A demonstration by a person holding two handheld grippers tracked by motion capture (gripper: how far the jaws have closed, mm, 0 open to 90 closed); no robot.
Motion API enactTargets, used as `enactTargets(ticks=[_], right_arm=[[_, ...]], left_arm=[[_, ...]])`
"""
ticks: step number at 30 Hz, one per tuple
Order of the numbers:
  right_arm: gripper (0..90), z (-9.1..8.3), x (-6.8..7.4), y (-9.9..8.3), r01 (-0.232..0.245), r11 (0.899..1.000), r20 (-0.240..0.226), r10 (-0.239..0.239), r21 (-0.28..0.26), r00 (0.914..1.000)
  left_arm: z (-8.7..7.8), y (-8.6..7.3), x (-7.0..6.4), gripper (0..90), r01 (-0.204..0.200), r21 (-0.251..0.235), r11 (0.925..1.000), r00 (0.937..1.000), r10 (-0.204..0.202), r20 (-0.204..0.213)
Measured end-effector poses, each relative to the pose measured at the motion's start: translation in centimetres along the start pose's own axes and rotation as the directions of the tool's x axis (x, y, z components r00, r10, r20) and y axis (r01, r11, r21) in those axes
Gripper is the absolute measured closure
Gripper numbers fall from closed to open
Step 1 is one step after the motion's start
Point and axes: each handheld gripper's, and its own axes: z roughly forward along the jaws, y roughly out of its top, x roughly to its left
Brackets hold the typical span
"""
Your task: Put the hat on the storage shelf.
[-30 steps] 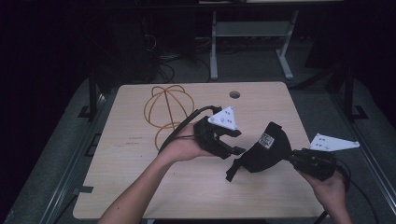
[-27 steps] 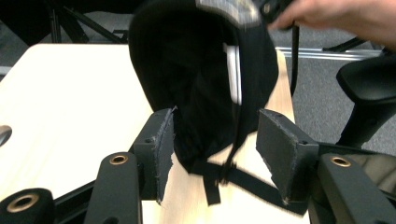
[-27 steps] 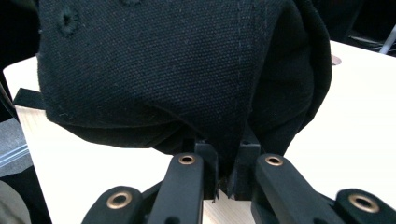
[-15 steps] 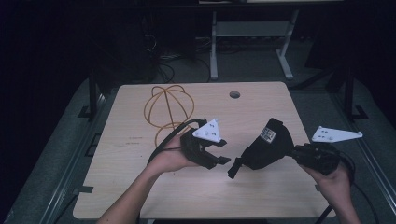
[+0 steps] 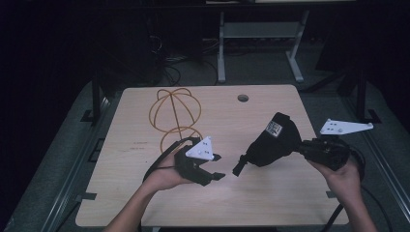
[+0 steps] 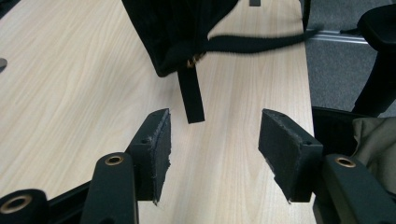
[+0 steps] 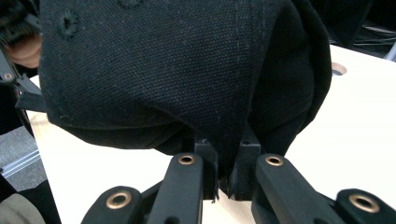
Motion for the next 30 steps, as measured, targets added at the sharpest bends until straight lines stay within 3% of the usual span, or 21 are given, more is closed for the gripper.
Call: enactTargets(ticks=[15,24,30], right_arm=[[84.1,1.1,-0.1,3.3,0.004,1.0,-0.021,-0.004,-0.012,0.9998],[84.0,2.2,1.0,6.5,0.03,0.999,-0.055,-0.031,-0.029,0.998],[83.9,3.7,2.0,9.4,0.063,0.998,-0.082,-0.065,-0.023,0.9945]], left_arm=[[0.2,-2.8,-0.5,42.9,-0.003,0.012,0.9999,0.9999,0.003,-0.017],[0.7,-4.0,-1.4,42.0,-0.008,-0.001,1.0,0.9985,0.008,-0.054],[1.4,-5.0,-2.0,41.3,-0.007,0.009,0.9999,0.9994,0.008,-0.033]])
